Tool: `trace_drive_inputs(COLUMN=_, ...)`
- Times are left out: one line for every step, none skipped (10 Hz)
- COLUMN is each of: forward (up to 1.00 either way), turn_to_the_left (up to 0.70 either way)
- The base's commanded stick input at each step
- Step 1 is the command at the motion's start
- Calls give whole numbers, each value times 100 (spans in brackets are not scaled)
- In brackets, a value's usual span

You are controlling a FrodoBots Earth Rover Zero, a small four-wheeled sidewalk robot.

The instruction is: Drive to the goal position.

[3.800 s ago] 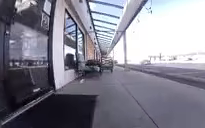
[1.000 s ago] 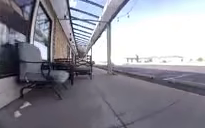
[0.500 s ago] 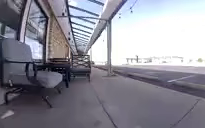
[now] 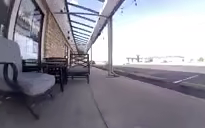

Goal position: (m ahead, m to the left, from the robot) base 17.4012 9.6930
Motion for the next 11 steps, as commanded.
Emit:
trace_drive_inputs(forward=70, turn_to_the_left=-24)
trace_drive_inputs(forward=70, turn_to_the_left=-1)
trace_drive_inputs(forward=70, turn_to_the_left=0)
trace_drive_inputs(forward=70, turn_to_the_left=0)
trace_drive_inputs(forward=70, turn_to_the_left=0)
trace_drive_inputs(forward=70, turn_to_the_left=0)
trace_drive_inputs(forward=70, turn_to_the_left=0)
trace_drive_inputs(forward=70, turn_to_the_left=0)
trace_drive_inputs(forward=70, turn_to_the_left=0)
trace_drive_inputs(forward=70, turn_to_the_left=0)
trace_drive_inputs(forward=70, turn_to_the_left=0)
